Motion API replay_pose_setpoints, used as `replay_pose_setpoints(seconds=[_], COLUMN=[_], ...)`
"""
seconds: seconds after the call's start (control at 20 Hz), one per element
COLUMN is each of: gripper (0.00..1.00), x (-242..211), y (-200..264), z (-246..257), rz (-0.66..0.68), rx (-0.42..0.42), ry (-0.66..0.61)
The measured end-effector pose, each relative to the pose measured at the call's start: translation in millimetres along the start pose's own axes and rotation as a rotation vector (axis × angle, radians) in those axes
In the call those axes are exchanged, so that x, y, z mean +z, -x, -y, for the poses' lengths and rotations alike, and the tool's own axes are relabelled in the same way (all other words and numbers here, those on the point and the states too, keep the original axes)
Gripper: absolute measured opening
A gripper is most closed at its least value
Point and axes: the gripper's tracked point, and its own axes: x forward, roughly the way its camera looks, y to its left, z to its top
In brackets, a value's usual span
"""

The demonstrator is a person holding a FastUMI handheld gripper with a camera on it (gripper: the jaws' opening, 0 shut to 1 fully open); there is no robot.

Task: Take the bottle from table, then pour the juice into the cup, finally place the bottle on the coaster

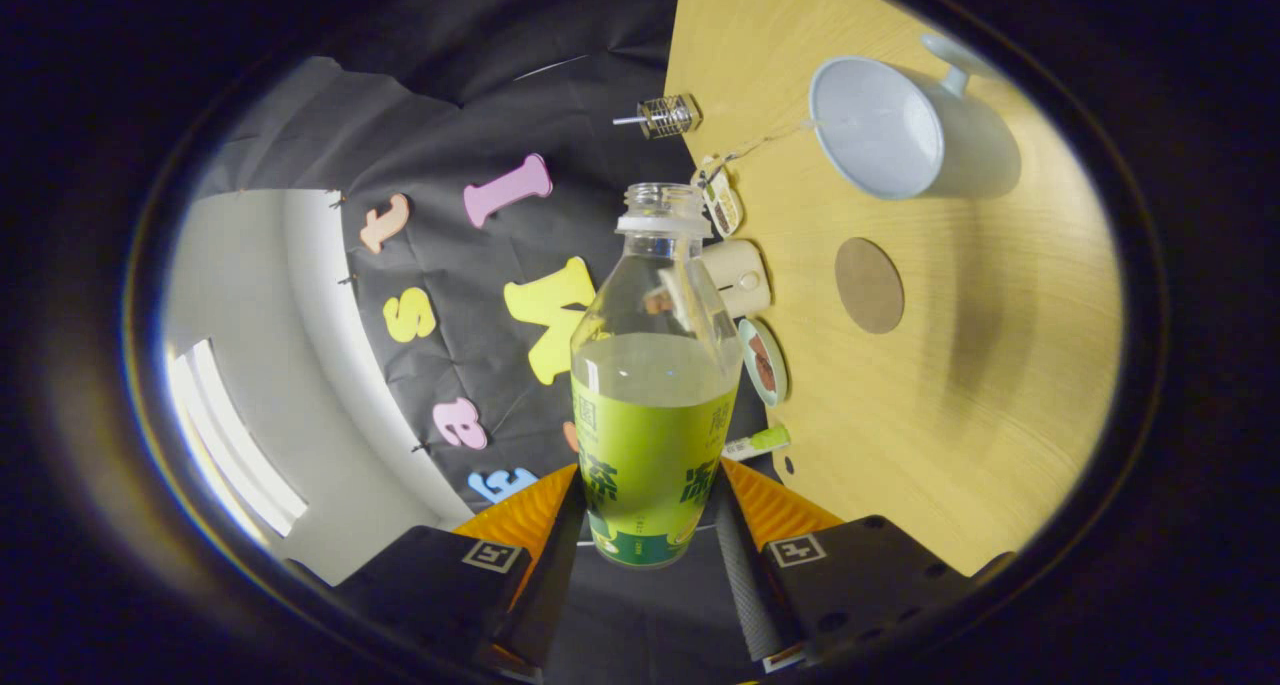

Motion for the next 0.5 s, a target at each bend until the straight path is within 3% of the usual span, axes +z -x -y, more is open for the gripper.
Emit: replay_pose_setpoints(seconds=[0.5], gripper=[0.74], x=[-17], y=[-5], z=[3], rz=[-0.035], rx=[-0.021], ry=[-0.014])
